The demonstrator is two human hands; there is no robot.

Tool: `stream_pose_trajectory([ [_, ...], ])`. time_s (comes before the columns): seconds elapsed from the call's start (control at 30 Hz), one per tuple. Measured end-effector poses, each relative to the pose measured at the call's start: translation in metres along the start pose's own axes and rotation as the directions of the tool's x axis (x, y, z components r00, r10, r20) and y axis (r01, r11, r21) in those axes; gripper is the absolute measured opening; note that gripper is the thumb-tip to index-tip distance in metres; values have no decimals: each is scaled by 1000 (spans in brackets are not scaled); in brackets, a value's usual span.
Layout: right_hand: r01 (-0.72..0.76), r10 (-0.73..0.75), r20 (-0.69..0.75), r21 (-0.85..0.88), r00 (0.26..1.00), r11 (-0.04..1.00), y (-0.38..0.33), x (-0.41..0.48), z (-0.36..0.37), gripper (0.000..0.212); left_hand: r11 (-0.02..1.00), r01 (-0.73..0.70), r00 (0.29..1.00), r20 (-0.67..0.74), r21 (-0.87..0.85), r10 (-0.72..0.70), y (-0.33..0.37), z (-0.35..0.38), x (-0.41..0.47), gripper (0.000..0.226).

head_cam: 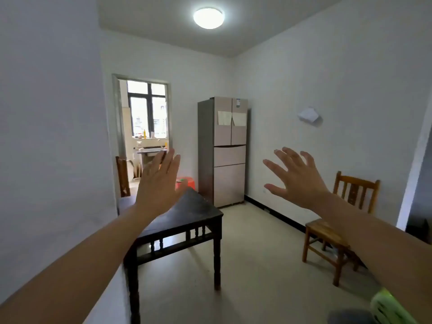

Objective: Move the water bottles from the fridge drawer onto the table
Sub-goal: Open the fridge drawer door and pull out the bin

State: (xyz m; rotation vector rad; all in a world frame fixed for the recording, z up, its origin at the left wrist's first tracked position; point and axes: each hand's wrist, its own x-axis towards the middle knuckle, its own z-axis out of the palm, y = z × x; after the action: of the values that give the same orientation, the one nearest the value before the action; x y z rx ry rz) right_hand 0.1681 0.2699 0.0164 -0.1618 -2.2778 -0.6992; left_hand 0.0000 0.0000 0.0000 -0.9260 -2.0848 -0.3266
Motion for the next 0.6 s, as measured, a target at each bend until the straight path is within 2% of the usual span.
stream_pose_trajectory([
  [0.03, 11, -11, 29, 1, 1000, 1000, -3, 0, 6, 59, 998, 31, 1000, 4, -52, -31, 3, 11, -2, 65],
  [0.17, 147, -148, -16, -54, 989, 988, 4, -4, 46, 57, 979, 116, 993, 9, -168, -116, 19, 54, -7, 58],
  [0.27, 155, -154, 18, -74, 988, 985, 20, 3, 63, 57, 973, 138, 990, 45, -185, -132, 23, 82, 8, 56],
  [0.4, 134, -132, 65, -19, 989, 991, 39, 8, 98, 58, 951, 229, 972, 109, -207, -210, 37, 122, 31, 57],
  [0.6, 138, -142, 75, 61, 987, 989, 63, 28, 165, 54, 973, 166, 981, 131, -159, -146, 48, 169, 62, 55],
])
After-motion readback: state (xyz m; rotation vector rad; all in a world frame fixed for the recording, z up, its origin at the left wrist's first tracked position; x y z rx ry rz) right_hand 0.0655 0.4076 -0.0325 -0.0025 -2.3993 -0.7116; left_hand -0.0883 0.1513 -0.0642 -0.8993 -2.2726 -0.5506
